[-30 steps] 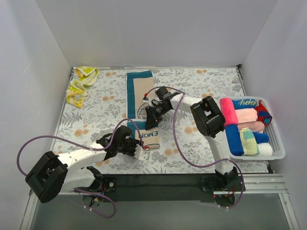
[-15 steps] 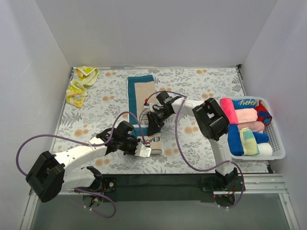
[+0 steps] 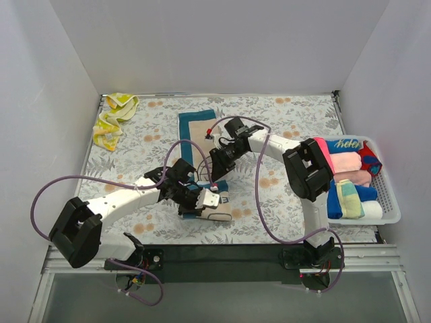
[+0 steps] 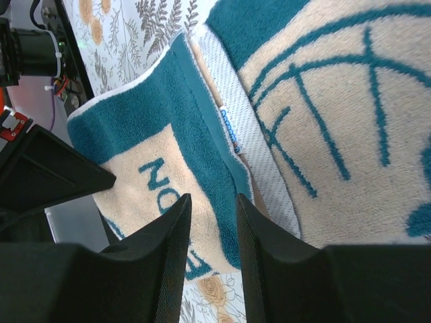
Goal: Roll the towels
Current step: Roll the towel
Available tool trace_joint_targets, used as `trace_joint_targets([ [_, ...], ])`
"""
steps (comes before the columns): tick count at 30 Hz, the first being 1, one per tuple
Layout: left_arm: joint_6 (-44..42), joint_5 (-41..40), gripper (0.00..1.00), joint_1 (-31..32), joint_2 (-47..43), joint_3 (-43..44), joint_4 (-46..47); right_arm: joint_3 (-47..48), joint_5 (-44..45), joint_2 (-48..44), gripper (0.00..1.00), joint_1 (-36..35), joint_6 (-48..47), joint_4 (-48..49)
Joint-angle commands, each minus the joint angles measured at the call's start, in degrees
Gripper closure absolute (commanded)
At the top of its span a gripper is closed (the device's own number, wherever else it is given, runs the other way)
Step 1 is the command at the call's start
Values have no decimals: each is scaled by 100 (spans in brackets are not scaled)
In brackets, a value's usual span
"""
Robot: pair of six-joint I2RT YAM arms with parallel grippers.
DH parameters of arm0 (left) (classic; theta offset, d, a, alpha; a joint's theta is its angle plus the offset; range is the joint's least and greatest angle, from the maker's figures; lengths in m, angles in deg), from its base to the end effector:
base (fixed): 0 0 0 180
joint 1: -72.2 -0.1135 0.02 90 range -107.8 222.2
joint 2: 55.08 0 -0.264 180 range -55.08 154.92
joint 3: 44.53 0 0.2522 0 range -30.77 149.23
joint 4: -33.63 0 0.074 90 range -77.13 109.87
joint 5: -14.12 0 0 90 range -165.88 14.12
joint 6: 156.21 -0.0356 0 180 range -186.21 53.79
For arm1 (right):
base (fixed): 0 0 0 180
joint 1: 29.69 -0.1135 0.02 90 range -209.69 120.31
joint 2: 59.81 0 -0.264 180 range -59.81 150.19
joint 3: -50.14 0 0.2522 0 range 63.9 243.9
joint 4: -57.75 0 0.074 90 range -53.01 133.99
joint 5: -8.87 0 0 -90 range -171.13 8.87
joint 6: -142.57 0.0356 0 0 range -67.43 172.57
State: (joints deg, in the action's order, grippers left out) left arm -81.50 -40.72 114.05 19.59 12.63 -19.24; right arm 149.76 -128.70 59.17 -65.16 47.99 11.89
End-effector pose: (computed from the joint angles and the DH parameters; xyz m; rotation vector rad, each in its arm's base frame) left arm 0.1542 -0.1656 0.1951 1.4704 2.3802 -0.9724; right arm 0.3325 0.2691 0.1718 -1.1556 2.4168 1.2887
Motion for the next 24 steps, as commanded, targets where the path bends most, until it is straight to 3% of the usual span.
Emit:
trace_joint_targets([
  [1, 193, 562, 100, -202, 170, 537, -245, 273, 116, -243, 66, 110, -184, -244],
  [7, 132, 1160, 100, -1002, 811, 1047, -448, 465, 327, -103, 64, 189, -193, -227],
  [17, 87, 1204, 100, -1794, 1769, 1768, -325, 888, 354, 398, 64, 242, -69, -253],
  [24, 26, 1160, 98, -2145, 2314, 2032, -158, 678, 468, -76, 44, 408, -148, -332],
])
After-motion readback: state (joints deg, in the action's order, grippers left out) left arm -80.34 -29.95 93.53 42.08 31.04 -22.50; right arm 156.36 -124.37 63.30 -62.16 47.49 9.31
